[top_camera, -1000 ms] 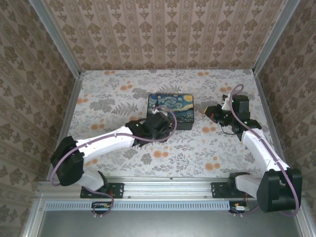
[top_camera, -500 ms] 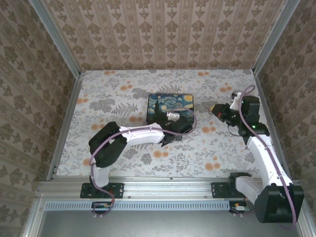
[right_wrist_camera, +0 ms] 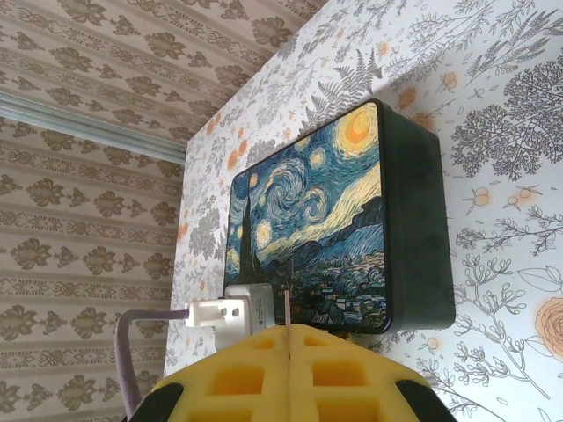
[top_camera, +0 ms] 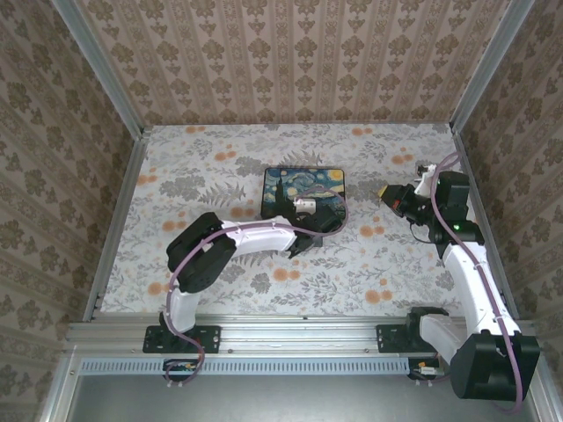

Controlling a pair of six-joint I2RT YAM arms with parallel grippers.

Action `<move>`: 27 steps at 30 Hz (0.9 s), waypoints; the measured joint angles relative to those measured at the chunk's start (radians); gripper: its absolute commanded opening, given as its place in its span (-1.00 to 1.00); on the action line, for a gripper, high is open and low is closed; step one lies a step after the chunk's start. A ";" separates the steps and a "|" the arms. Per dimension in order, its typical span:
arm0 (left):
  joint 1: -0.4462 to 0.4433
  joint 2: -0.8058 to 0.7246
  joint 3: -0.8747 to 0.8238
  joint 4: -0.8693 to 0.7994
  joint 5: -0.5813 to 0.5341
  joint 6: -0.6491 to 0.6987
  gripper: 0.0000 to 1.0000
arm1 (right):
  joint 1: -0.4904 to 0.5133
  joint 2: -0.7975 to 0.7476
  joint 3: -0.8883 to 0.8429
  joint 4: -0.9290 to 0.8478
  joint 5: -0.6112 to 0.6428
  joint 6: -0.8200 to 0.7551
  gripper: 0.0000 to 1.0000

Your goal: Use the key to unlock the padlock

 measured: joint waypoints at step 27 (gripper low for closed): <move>0.006 0.016 0.006 -0.051 -0.024 0.095 -0.52 | -0.001 0.010 -0.023 0.011 -0.024 0.015 -1.00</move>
